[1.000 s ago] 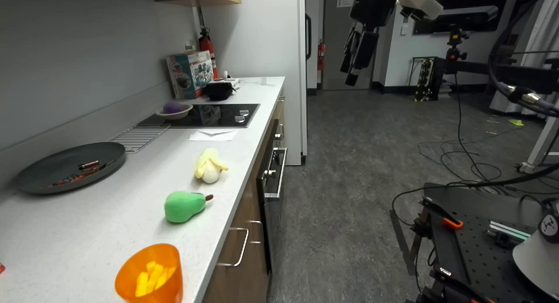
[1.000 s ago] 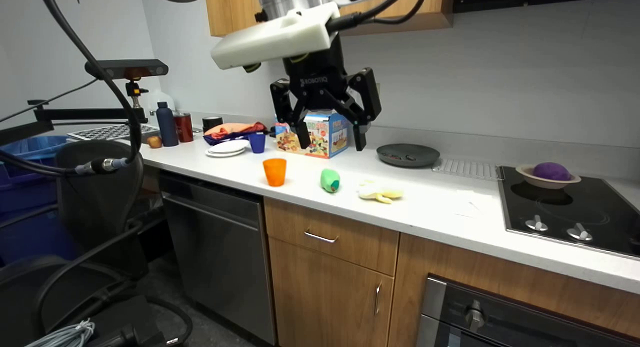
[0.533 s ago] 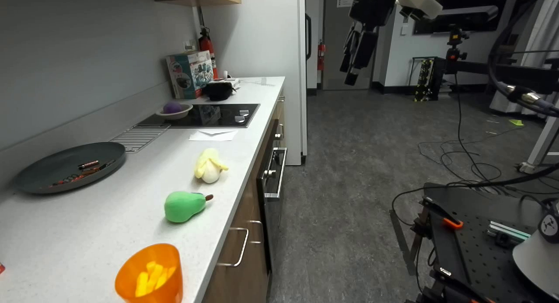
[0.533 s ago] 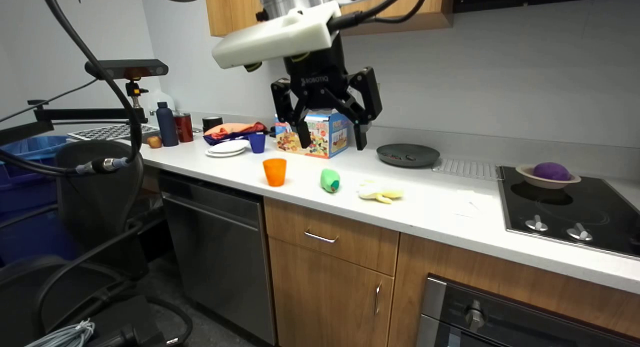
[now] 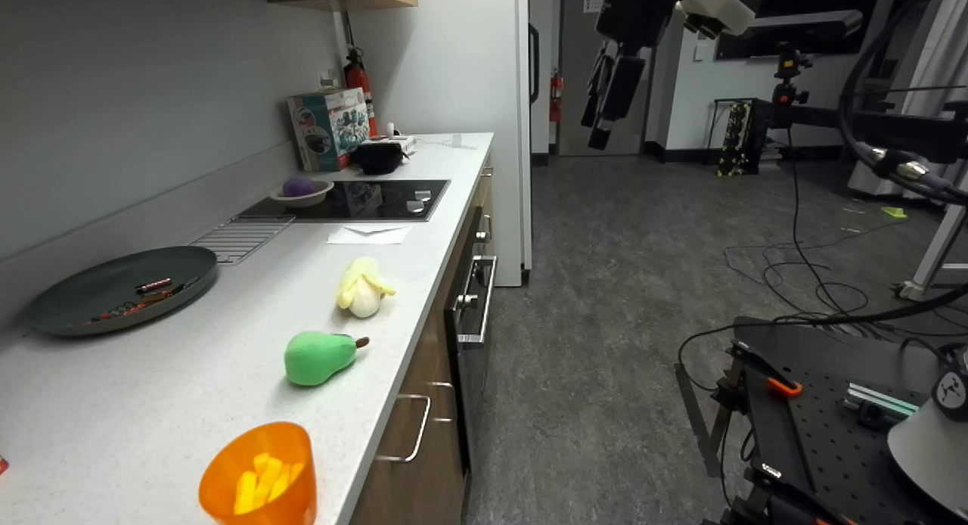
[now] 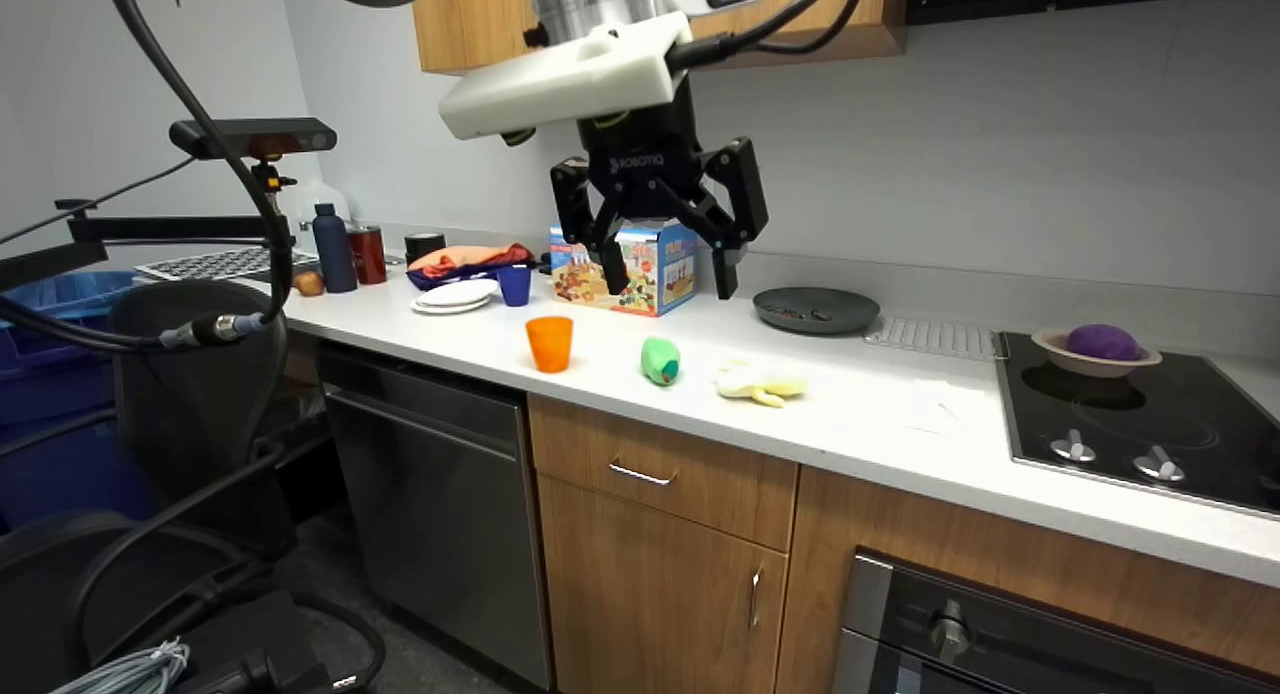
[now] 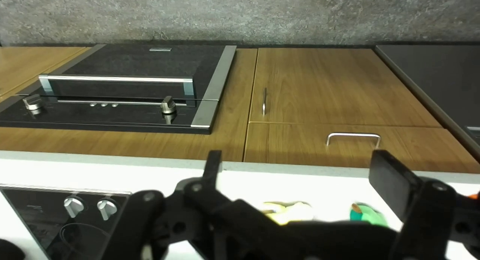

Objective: Put the green object inside the orange cup

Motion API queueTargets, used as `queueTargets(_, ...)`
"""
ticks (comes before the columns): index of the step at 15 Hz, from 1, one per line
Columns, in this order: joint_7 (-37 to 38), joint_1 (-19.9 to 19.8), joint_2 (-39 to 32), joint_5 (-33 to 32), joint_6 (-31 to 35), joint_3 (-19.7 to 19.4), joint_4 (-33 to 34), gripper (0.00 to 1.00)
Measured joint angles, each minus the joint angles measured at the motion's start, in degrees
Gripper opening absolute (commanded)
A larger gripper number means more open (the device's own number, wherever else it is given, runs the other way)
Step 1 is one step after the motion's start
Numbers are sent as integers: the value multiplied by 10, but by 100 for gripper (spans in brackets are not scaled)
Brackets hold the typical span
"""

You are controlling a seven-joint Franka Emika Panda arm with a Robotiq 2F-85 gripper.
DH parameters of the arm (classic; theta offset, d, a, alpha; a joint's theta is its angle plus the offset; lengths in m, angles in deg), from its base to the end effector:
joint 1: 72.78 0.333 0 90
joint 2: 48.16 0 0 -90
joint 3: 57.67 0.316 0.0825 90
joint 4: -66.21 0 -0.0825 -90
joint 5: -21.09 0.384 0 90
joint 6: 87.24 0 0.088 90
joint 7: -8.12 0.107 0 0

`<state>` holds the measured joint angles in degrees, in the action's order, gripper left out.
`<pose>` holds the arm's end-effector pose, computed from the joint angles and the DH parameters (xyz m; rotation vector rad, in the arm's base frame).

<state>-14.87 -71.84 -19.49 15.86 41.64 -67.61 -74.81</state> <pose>0.4171 -0.0737 0.4992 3.0069 0.4552 0.4200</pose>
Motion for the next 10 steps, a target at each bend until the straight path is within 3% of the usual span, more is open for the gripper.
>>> queueTargets(6,-10,62,-108,104,41,15,86,100)
queueTargets(10,-23,81,-193,157,65,44,135,100)
